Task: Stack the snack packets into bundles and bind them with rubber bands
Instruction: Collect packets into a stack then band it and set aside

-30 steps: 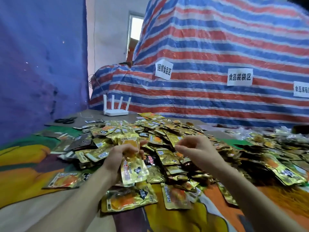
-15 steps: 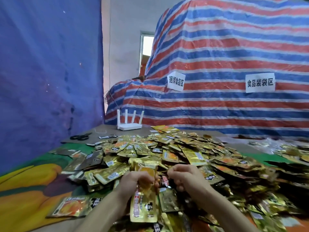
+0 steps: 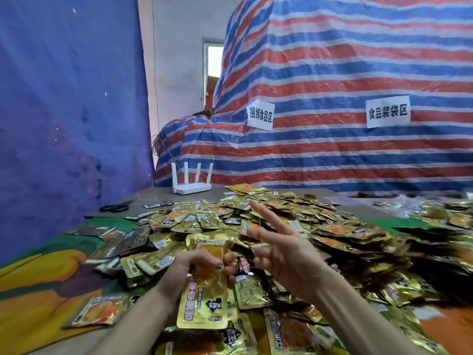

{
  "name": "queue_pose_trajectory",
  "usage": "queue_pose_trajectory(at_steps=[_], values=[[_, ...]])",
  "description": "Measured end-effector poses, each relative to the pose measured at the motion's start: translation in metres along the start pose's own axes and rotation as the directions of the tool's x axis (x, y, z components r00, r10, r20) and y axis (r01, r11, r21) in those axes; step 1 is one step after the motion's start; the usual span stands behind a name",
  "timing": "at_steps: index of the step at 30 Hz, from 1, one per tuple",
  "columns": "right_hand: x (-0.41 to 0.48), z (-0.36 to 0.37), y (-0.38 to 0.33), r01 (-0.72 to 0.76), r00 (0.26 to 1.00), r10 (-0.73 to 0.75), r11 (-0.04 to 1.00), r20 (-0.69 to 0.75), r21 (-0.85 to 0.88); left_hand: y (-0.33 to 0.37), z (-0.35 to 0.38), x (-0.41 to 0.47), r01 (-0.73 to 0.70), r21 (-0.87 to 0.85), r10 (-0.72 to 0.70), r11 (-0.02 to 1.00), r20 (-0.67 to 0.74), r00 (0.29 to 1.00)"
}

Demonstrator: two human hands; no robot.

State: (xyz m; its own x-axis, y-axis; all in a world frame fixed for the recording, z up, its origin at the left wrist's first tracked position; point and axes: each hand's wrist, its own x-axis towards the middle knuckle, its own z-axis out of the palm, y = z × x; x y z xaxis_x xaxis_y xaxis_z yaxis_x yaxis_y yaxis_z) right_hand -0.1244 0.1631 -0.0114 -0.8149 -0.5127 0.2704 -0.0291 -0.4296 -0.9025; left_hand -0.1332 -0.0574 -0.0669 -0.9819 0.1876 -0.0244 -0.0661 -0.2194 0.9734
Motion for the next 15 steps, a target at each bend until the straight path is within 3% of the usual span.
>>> queue_pose_trajectory(at_steps=[5, 10, 15], values=[[-0.001, 0.007, 0.012, -0.011, 1.0, 0.012, 0.956, 0.002, -0.292, 0.01, 0.018, -0.015, -0.036, 0.109, 0.049, 0.993, -0.117, 0.992], [-0.004, 0.017, 0.015, -0.012, 0.99, -0.048, 0.903, -0.129, -0.43, 0.018, 0.023, -0.021, -0.171, -0.021, 0.147, 0.985, -0.415, 0.898], [-0.003, 0.039, 0.042, -0.04, 0.994, -0.017, 0.86, -0.107, -0.509, 0.021, 0.035, -0.02, -0.278, -0.107, 0.186, 0.955, -0.517, 0.836]])
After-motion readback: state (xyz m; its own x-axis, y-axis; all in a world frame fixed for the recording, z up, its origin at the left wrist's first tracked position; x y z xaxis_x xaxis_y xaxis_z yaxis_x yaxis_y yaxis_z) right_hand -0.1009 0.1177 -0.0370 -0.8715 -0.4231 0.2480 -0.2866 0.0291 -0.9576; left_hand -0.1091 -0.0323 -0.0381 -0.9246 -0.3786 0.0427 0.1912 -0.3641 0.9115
